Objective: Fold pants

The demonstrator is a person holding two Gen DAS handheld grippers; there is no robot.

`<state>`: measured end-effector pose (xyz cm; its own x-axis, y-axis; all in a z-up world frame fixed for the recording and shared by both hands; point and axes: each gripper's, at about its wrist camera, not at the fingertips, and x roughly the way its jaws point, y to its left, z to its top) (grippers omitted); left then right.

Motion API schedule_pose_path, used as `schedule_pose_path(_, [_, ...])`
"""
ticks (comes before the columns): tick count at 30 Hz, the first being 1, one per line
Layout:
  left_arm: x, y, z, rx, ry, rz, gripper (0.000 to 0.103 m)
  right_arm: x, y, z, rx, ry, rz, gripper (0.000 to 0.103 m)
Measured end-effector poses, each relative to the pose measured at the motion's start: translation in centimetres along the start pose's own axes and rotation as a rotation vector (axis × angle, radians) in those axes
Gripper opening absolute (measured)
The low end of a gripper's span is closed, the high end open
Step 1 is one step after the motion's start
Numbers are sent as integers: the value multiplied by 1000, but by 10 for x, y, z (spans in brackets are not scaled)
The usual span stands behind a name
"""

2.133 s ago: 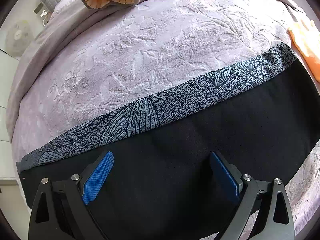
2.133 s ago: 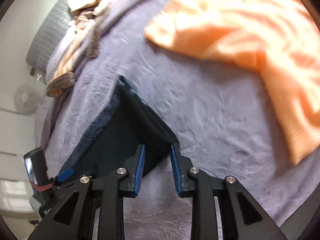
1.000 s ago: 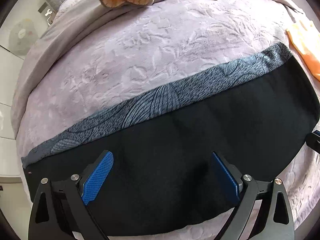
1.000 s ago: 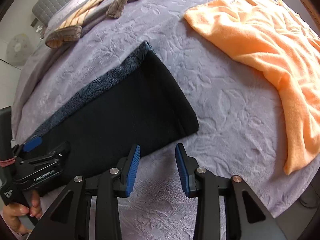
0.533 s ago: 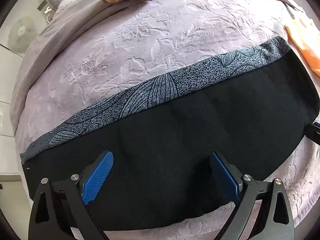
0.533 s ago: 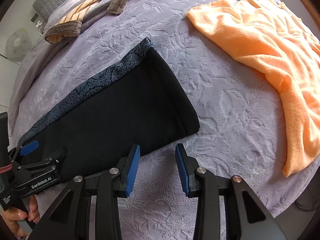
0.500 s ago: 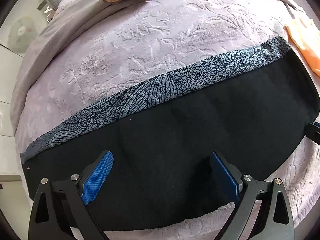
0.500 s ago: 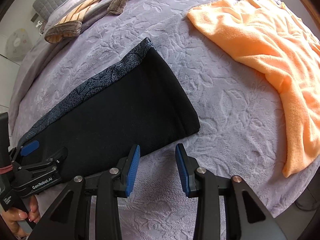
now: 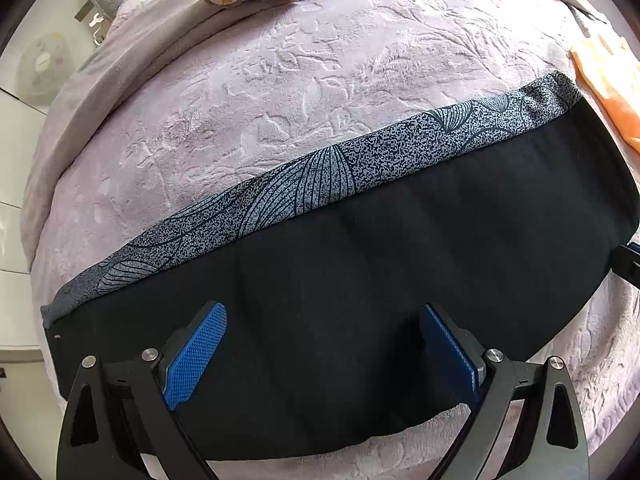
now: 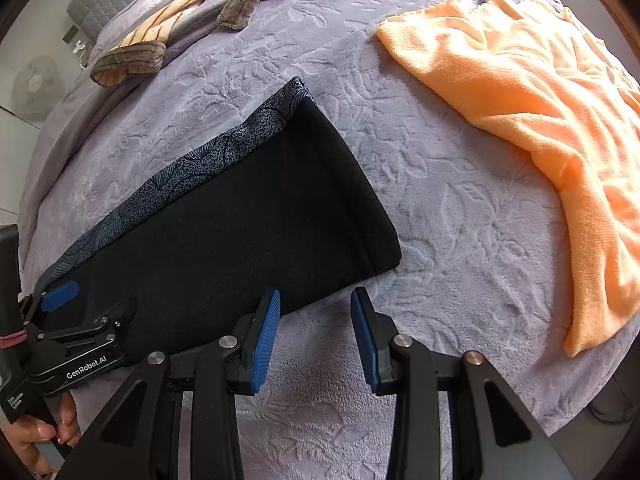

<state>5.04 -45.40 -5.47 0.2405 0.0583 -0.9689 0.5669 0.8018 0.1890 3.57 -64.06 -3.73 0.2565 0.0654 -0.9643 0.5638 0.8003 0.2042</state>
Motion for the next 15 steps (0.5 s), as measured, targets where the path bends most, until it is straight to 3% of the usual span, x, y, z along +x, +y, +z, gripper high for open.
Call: schedule_pose_path(15, [4,4,1,-3,-1,-6,98,-2,-10,-1,27,-3,10,41])
